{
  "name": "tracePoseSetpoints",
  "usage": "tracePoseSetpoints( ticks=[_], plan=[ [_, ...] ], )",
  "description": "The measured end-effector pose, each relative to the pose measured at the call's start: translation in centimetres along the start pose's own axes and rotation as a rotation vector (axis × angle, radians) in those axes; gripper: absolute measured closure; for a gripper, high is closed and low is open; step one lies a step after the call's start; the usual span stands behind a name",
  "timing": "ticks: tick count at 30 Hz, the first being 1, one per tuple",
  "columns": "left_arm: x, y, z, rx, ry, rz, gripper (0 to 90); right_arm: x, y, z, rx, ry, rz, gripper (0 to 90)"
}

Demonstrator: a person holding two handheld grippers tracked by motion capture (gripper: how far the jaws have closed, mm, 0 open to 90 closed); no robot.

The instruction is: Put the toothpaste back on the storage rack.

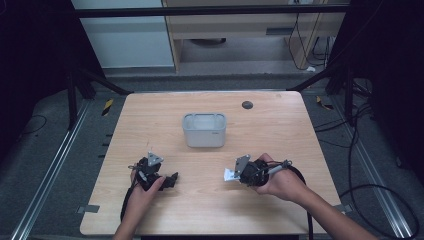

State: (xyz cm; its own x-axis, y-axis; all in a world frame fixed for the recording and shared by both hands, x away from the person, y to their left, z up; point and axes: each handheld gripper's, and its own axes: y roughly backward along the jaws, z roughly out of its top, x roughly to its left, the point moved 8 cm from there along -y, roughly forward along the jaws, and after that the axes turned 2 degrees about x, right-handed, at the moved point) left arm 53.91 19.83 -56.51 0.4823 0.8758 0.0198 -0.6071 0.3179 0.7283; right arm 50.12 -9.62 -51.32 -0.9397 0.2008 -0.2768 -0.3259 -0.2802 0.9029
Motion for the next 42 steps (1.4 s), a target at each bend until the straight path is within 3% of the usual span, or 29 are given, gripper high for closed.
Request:
tracePoseSetpoints(
  ticks=[7, 16, 23, 35, 42],
  plan=[
    [0.0, 0.0, 0.0, 0.000, 0.000, 0.000, 0.0, -1.5, 1.3, 0.4, -0.022, -0.027, -0.028, 78.9],
    [0.0, 0.0, 0.0, 0.000, 0.000, 0.000, 0.0, -3.6, 2.7, 1.2, -0.101, -0.103, -0.051, 78.9],
    [0.0, 0.0, 0.0, 0.000, 0.000, 0.000, 0.0, -4.1, 3.4, 2.2, -0.155, -0.147, -0.058, 78.9],
    [0.0, 0.0, 0.0, 0.000, 0.000, 0.000, 0.0, -4.9, 4.6, 5.5, -0.312, -0.242, -0.098, 78.8],
    [0.0, 0.0, 0.0, 0.000, 0.000, 0.000, 0.0, -5.4, 4.8, 6.9, -0.376, -0.289, -0.119, 78.8]
  ],
)
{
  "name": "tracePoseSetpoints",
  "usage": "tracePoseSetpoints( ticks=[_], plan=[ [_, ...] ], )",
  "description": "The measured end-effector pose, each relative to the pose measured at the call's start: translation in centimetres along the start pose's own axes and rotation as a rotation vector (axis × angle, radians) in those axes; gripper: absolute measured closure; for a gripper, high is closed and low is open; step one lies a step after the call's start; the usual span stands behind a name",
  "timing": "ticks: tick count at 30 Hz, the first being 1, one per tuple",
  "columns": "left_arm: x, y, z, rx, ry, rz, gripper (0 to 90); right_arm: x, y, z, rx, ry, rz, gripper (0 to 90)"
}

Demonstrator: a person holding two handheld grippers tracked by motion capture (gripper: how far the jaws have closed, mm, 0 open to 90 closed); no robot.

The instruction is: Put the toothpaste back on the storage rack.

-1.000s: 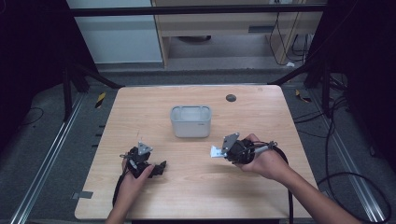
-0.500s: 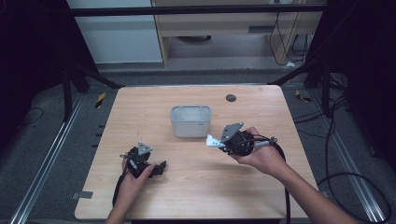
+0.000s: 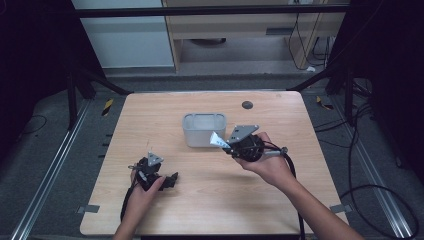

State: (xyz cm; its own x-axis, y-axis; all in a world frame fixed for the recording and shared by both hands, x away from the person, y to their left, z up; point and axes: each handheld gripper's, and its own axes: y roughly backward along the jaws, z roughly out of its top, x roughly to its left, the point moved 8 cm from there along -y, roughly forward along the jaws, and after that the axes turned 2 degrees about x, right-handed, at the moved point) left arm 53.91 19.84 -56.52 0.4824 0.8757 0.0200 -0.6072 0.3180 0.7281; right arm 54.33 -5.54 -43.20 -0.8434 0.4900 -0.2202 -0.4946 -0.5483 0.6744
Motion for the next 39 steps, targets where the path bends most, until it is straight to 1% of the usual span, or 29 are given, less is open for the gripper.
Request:
tracePoseSetpoints(
  ticks=[1, 2, 5, 6, 8, 11, 12, 13, 14, 15, 16, 17, 20, 22, 23, 24, 26, 29, 30, 31, 32, 33, 37, 39],
  plan=[
    [0.0, 0.0, 0.0, 0.000, 0.000, 0.000, 0.0, 0.0, -0.1, 0.4, -0.018, -0.012, 0.000, 78.8],
    [0.0, 0.0, 0.0, 0.000, 0.000, 0.000, 0.0, 0.0, -0.1, 0.4, -0.018, -0.012, 0.000, 78.8],
    [0.0, 0.0, 0.0, 0.000, 0.000, 0.000, 0.0, 0.2, -0.4, 1.3, -0.050, -0.036, -0.001, 78.8],
    [0.0, 0.0, 0.0, 0.000, 0.000, 0.000, 0.0, 0.2, -0.4, 1.3, -0.050, -0.036, -0.001, 78.8],
    [0.0, 0.0, 0.0, 0.000, 0.000, 0.000, 0.0, 0.2, -0.5, 1.9, -0.076, -0.051, -0.005, 78.8],
    [0.0, 0.0, 0.0, 0.000, 0.000, 0.000, 0.0, 0.2, -0.6, 2.3, -0.088, -0.062, -0.014, 78.8],
    [0.0, 0.0, 0.0, 0.000, 0.000, 0.000, 0.0, 0.2, -0.6, 2.5, -0.094, -0.068, -0.016, 78.8],
    [0.0, 0.0, 0.0, 0.000, 0.000, 0.000, 0.0, 0.1, -0.6, 2.8, -0.105, -0.083, -0.017, 78.8],
    [0.0, 0.0, 0.0, 0.000, 0.000, 0.000, 0.0, 0.1, -0.6, 2.8, -0.105, -0.083, -0.017, 78.8],
    [0.0, 0.0, 0.0, 0.000, 0.000, 0.000, 0.0, 0.1, -0.7, 3.2, -0.117, -0.095, -0.021, 78.7],
    [0.0, 0.0, 0.0, 0.000, 0.000, 0.000, 0.0, 0.1, -0.7, 3.2, -0.117, -0.095, -0.021, 78.7],
    [0.0, 0.0, 0.0, 0.000, 0.000, 0.000, 0.0, 0.0, -0.8, 3.5, -0.134, -0.107, -0.027, 78.8],
    [0.0, 0.0, 0.0, 0.000, 0.000, 0.000, 0.0, 0.0, -0.8, 3.9, -0.149, -0.118, -0.033, 78.8],
    [0.0, 0.0, 0.0, 0.000, 0.000, 0.000, 0.0, 0.1, -1.0, 4.7, -0.170, -0.134, -0.034, 78.8],
    [0.0, 0.0, 0.0, 0.000, 0.000, 0.000, 0.0, 0.1, -1.0, 4.7, -0.170, -0.134, -0.034, 78.8],
    [0.0, 0.0, 0.0, 0.000, 0.000, 0.000, 0.0, 0.1, -1.0, 5.2, -0.182, -0.142, -0.034, 78.8],
    [0.0, 0.0, 0.0, 0.000, 0.000, 0.000, 0.0, 0.2, -1.1, 5.4, -0.188, -0.147, -0.036, 78.8],
    [0.0, 0.0, 0.0, 0.000, 0.000, 0.000, 0.0, 0.1, -1.2, 6.1, -0.204, -0.165, -0.046, 78.8],
    [0.0, 0.0, 0.0, 0.000, 0.000, 0.000, 0.0, 0.1, -1.4, 6.4, -0.216, -0.188, -0.051, 78.8],
    [0.0, 0.0, 0.0, 0.000, 0.000, 0.000, 0.0, 0.1, -1.4, 6.5, -0.219, -0.196, -0.057, 78.8],
    [0.0, 0.0, 0.0, 0.000, 0.000, 0.000, 0.0, 0.1, -1.4, 6.5, -0.219, -0.196, -0.057, 78.8],
    [0.0, 0.0, 0.0, 0.000, 0.000, 0.000, 0.0, 0.1, -1.5, 6.8, -0.227, -0.206, -0.072, 78.7],
    [0.0, 0.0, 0.0, 0.000, 0.000, 0.000, 0.0, 0.2, -1.7, 7.1, -0.242, -0.223, -0.080, 78.7],
    [0.0, 0.0, 0.0, 0.000, 0.000, 0.000, 0.0, 0.1, -1.8, 7.3, -0.252, -0.237, -0.101, 78.8]
  ],
)
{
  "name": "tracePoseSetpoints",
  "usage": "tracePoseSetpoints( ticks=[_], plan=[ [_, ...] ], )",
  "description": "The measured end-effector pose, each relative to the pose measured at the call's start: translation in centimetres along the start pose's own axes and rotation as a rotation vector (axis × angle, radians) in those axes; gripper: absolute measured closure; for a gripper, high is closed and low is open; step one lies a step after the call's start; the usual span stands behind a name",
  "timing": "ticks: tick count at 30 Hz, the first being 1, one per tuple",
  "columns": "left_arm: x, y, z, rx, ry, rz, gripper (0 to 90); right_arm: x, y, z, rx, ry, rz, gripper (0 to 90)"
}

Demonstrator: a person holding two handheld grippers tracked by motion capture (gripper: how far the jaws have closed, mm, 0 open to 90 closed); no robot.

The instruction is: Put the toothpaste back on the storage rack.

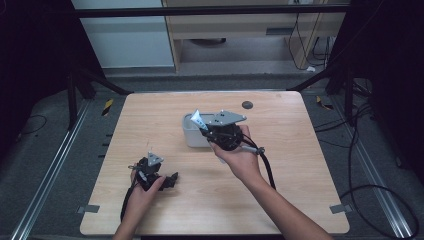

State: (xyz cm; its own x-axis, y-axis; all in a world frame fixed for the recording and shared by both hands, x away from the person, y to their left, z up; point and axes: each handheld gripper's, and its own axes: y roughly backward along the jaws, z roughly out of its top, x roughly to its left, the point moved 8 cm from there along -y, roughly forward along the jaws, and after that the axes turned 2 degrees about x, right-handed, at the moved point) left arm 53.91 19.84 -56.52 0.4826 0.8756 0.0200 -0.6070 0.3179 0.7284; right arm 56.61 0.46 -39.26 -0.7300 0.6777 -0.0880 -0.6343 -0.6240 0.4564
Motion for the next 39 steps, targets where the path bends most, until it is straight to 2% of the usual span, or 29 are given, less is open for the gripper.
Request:
tracePoseSetpoints(
  ticks=[11, 13, 16, 17, 19, 30, 39],
  plan=[
    [0.0, 0.0, 0.0, -0.002, 0.002, 0.000, 0.0, 1.1, -0.4, 0.8, -0.052, -0.023, -0.066, 78.7],
    [0.0, 0.0, 0.0, -0.002, 0.002, 0.000, 0.0, 1.4, -0.5, 1.1, -0.067, -0.036, -0.067, 78.7],
    [0.0, 0.0, 0.0, -0.003, 0.003, 0.000, 0.0, 1.4, -0.3, 1.6, -0.102, -0.045, -0.097, 78.7],
    [0.0, 0.0, 0.0, -0.003, 0.003, 0.000, 0.0, 1.3, -0.1, 2.0, -0.127, -0.057, -0.115, 78.7],
    [0.0, 0.0, 0.0, -0.003, 0.000, 0.001, 0.0, 1.3, 0.1, 2.4, -0.142, -0.068, -0.124, 78.7],
    [0.0, 0.0, 0.0, -0.003, 0.001, 0.000, 0.0, 0.4, 0.1, 4.6, -0.188, -0.088, -0.154, 78.7],
    [-0.2, 0.0, 0.1, -0.001, -0.005, -0.001, 0.0, -1.1, -0.2, 5.7, -0.234, -0.125, -0.185, 78.7]
  ],
)
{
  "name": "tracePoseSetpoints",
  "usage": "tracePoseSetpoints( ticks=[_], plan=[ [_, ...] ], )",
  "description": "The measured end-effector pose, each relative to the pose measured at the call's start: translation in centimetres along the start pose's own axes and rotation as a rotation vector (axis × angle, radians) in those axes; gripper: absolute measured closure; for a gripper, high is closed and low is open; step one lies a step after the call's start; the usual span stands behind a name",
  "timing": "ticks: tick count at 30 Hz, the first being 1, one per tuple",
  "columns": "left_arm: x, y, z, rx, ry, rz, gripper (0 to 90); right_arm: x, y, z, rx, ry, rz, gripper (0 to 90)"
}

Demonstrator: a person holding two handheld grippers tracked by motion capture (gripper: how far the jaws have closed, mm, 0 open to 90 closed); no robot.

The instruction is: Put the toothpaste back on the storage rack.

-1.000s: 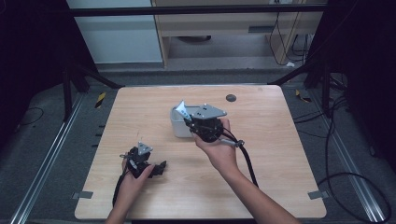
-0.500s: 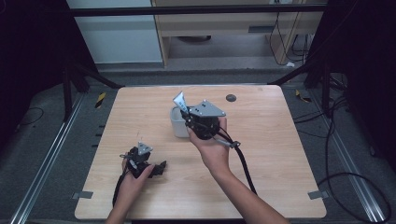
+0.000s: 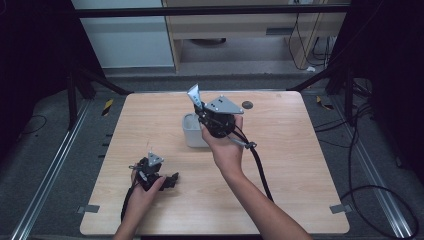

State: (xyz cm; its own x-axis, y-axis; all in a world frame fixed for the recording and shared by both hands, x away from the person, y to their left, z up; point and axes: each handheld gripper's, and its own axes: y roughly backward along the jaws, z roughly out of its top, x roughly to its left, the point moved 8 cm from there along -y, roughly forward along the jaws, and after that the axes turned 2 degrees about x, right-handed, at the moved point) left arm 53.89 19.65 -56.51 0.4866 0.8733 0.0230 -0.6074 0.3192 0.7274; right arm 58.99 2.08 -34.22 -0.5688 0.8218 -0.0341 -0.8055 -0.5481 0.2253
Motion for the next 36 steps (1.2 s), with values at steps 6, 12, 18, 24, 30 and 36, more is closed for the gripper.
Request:
tracePoseSetpoints(
  ticks=[6, 12, 18, 24, 30, 36],
  plan=[
    [-0.1, 0.0, 0.0, -0.002, 0.003, -0.001, 0.0, -0.7, -0.8, 0.6, -0.023, -0.019, -0.023, 78.6],
    [-0.1, 0.0, 0.0, 0.002, -0.001, -0.001, 0.0, -1.3, -1.8, 1.5, -0.073, -0.043, -0.045, 78.6],
    [-0.1, 0.0, 0.0, 0.001, 0.002, -0.002, 0.0, -1.9, -2.7, 1.8, -0.110, -0.074, -0.058, 78.7],
    [-0.1, 0.0, 0.0, 0.001, 0.002, -0.002, 0.0, -2.3, -3.5, 1.6, -0.113, -0.078, -0.066, 78.6],
    [-0.1, 0.0, 0.0, 0.001, 0.002, -0.003, 0.0, -2.3, -3.9, 1.3, -0.106, -0.077, -0.071, 78.6],
    [-0.1, 0.0, 0.0, 0.001, 0.002, -0.003, 0.0, -2.4, -4.2, 1.1, -0.106, -0.078, -0.074, 78.6]
  ],
)
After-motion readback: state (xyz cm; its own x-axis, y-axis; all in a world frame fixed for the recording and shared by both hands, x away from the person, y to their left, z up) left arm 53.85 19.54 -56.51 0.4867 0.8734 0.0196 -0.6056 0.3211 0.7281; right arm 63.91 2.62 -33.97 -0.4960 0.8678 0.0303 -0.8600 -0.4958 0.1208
